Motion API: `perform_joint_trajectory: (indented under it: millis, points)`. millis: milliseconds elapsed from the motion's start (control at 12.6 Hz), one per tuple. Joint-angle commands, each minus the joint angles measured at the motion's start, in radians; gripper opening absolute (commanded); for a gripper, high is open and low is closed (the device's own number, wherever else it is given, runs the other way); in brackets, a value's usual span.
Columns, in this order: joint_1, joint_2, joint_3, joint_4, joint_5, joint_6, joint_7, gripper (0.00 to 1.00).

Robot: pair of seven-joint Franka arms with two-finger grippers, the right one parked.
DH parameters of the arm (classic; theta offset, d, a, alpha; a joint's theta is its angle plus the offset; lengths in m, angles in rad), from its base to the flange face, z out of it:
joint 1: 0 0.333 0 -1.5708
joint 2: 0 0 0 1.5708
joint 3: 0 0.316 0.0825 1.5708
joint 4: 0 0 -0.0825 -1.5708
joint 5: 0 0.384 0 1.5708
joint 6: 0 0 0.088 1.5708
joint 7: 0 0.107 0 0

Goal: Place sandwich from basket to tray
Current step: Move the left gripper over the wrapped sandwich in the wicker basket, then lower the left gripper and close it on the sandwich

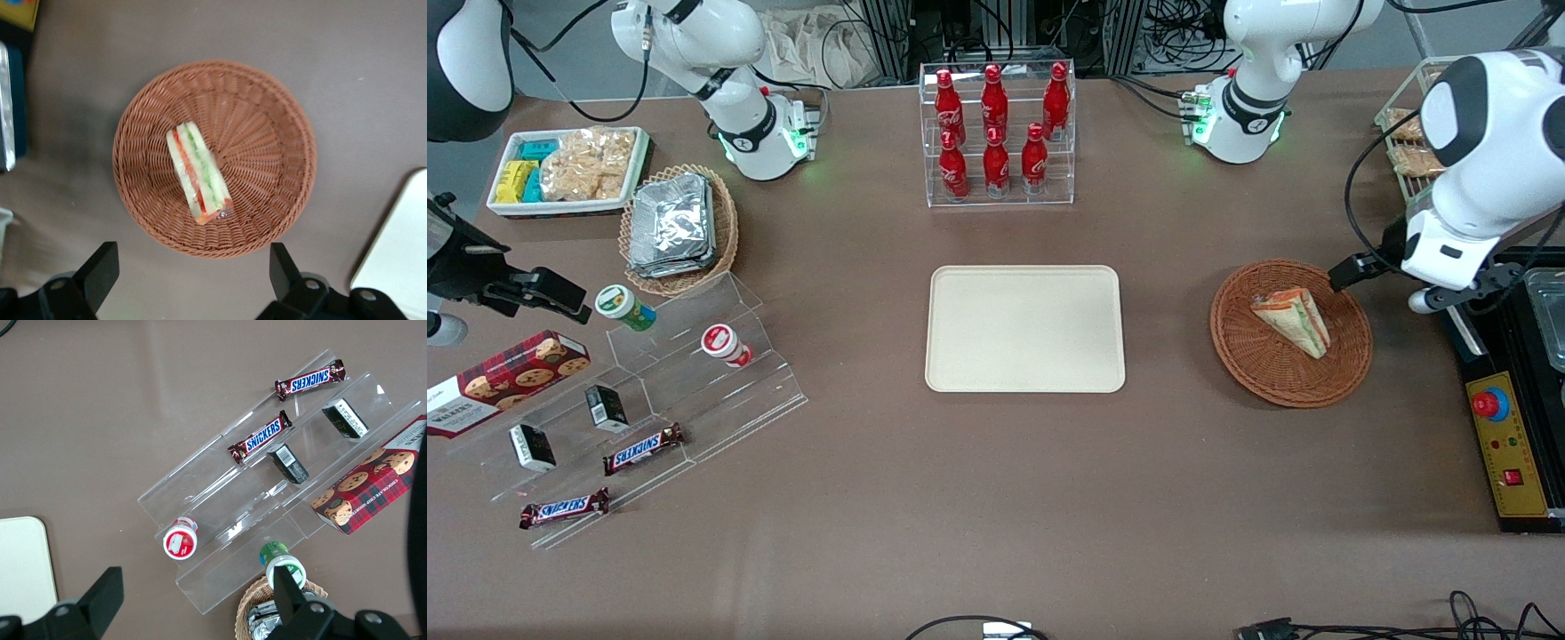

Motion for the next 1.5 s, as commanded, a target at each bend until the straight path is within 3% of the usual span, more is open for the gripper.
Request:
perform_joint_trajectory:
  millis: [0,554,1424]
  points:
    - [0.001,-0.044,0.001,-0.099,0.013,0.080,-0.114,1.00]
    - [0.001,-0.002,0.001,-0.292,0.013,0.371,-0.261,1.00]
    - [0.021,0.184,0.002,-0.400,0.012,0.736,-0.287,1.00]
